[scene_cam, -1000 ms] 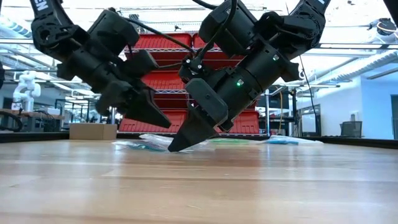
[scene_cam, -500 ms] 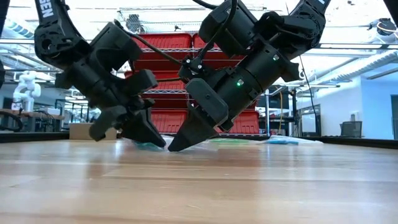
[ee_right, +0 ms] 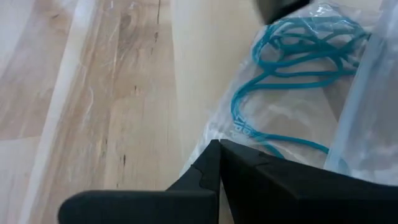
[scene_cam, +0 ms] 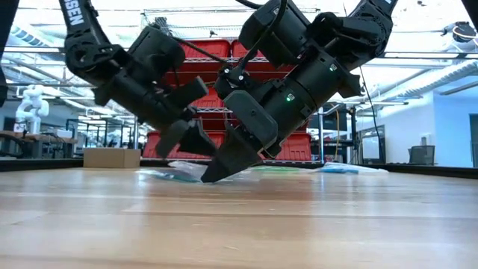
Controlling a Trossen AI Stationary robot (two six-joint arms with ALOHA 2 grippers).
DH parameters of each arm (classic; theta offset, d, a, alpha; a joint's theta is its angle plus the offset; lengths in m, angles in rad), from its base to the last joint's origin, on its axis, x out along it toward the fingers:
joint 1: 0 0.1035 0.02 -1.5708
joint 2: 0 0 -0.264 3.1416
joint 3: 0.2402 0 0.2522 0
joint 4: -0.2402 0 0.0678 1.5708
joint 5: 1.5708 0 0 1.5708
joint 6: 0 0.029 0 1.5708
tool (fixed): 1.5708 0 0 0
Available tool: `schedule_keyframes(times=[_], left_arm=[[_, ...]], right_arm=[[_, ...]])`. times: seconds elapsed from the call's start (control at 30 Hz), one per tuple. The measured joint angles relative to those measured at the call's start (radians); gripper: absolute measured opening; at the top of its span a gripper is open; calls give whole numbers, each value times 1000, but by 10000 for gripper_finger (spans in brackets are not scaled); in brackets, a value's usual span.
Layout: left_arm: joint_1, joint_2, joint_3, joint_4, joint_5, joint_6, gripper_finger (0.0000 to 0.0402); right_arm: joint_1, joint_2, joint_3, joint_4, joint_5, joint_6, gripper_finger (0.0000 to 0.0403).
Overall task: Sort rubber bands
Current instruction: Move the transparent zip bags to the center of the table
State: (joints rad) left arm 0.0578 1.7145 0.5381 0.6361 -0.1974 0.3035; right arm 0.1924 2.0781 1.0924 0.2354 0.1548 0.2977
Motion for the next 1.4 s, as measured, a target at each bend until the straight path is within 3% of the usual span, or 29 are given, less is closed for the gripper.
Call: schedule_keyframes(times=[0.3, 0.7, 1.03, 1.4], left_arm=[[41, -33, 21, -46, -1, 0, 2], [-98, -373, 10, -439, 39, -111, 2], [-173, -504, -75, -347, 1, -219, 2], [-234, -512, -123, -281, -14, -320, 2]], right_arm=[[17, -4, 0, -3, -6, -3, 0], [33, -6, 26, -15, -36, -29, 0], [32, -12, 28, -17, -33, -41, 44], [59, -14, 29, -14, -27, -25, 99]])
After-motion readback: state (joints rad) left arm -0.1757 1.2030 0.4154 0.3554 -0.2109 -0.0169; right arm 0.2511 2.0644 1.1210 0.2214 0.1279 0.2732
